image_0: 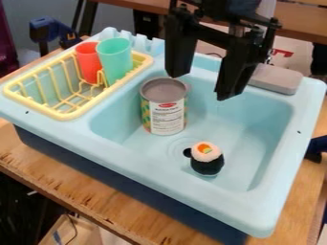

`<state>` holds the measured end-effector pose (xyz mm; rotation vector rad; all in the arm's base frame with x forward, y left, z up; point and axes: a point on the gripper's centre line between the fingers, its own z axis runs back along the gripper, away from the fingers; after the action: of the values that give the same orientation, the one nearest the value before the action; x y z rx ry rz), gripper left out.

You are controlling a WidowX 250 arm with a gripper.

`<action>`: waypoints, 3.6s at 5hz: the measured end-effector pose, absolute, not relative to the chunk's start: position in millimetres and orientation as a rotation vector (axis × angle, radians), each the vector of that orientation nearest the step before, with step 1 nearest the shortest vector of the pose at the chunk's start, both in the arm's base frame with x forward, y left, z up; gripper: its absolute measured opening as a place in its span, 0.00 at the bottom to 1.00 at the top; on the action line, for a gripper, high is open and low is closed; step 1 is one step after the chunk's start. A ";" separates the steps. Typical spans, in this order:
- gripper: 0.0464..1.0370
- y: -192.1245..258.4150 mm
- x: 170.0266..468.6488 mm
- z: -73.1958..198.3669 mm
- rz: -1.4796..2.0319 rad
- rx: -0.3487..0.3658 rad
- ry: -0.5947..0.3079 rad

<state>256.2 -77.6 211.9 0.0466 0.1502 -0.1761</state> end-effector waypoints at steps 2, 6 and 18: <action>0.96 -62.1 270.4 202.0 -0.163 0.064 0.123; 0.96 -18.8 346.5 189.9 -0.216 0.049 -0.097; 0.96 14.9 382.5 138.4 -0.007 -0.008 -0.182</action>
<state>382.5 14.9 138.4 -0.0083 -0.1817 -0.0072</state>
